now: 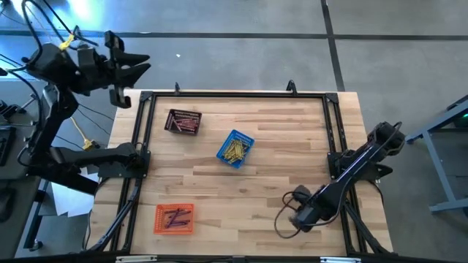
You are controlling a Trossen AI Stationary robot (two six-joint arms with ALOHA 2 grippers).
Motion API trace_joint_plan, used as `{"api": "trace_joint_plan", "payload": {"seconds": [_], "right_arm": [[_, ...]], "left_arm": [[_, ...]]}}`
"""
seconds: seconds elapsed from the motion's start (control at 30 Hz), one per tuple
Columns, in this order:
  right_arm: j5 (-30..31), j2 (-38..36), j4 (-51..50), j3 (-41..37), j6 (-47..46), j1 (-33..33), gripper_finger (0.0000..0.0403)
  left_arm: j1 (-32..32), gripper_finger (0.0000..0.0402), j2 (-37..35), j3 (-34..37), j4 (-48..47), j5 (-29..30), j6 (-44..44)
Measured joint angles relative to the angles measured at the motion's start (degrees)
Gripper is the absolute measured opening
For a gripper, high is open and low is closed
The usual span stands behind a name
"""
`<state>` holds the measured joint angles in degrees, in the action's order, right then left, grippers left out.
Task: Sort crayons
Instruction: Put the red crayon into the black basket
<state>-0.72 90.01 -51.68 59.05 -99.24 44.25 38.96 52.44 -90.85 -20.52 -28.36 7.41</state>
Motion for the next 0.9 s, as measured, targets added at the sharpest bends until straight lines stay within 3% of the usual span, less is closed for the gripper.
{"api": "trace_joint_plan", "payload": {"seconds": [0.2, 0.33, 0.7, 0.9], "right_arm": [[-3.99, -0.15, -5.73, 0.0, 34.27, 0.07, 0.0057], [-6.77, -0.23, -6.53, -0.45, 48.44, 0.07, 0.0057], [-12.39, -0.21, -0.83, -9.6, 48.56, 0.97, 0.0074], [-10.48, -0.18, 0.11, -9.74, 52.07, 3.03, 0.0097]], "left_arm": [[0.0, 0.0076, 1.81, 0.02, 0.98, -0.67, -8.73], [-0.29, 0.0076, 2.04, 0.02, 3.93, -5.52, -15.76], [-7.68, 0.0076, 2.17, 0.02, 13.82, -5.18, -22.39], [-12.42, 0.0076, 2.58, 0.02, 14.15, 4.38, -23.26]]}}
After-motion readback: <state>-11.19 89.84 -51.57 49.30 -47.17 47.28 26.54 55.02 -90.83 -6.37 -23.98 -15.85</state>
